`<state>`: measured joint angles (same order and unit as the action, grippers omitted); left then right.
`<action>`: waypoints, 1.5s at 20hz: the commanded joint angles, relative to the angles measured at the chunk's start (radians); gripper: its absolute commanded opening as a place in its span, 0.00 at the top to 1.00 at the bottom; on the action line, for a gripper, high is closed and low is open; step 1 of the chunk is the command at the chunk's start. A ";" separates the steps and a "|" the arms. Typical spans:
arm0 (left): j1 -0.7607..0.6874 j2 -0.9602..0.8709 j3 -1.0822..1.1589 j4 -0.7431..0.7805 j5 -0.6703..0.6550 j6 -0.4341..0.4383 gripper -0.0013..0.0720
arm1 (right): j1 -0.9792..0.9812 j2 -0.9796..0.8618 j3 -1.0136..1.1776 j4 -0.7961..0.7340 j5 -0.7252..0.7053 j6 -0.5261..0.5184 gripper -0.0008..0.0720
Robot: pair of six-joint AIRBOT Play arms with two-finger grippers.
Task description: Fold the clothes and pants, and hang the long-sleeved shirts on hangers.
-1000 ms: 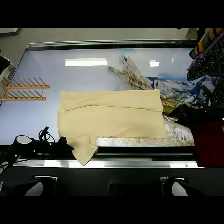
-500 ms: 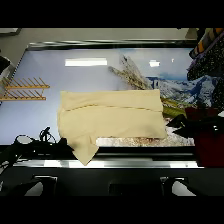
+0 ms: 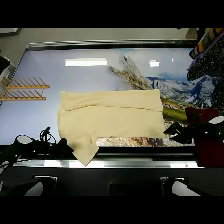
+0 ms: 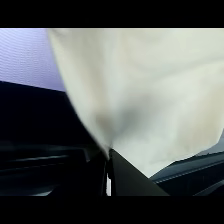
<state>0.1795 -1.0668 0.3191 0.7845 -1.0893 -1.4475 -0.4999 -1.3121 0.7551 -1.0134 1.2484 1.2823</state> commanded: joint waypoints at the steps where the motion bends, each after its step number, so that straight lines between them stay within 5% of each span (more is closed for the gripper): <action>1: 0.000 0.000 0.001 -0.004 -0.002 0.001 0.96 | 0.000 -0.005 -0.024 0.046 -0.040 -0.032 0.26; 5: 0.000 0.000 0.001 -0.004 -0.003 0.000 0.96 | 0.000 -0.013 -0.079 0.090 -0.059 -0.057 0.29; 7: 0.000 0.000 0.001 -0.004 -0.003 0.000 0.96 | 0.000 -0.013 -0.084 0.098 -0.073 -0.071 0.45; 11: 0.008 0.002 0.042 -0.003 -0.031 0.014 0.96 | 0.000 -0.011 -0.083 0.176 -0.117 -0.108 0.95; 18: 0.123 0.103 0.284 0.087 -0.262 0.023 0.96 | 0.000 0.138 -0.083 0.176 0.085 -0.064 0.95; 25: 0.151 0.367 0.299 0.171 -0.400 -0.109 0.96 | 0.000 0.509 -0.083 0.031 0.331 0.162 0.95; 30: 0.148 0.313 0.343 0.157 -0.319 -0.094 0.96 | 0.008 0.552 -0.082 0.069 0.216 0.156 0.95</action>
<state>0.3267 -0.7315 0.6331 0.9421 -1.4509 -1.5452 -0.4992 -0.7830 0.6720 -0.9607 1.5211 1.4342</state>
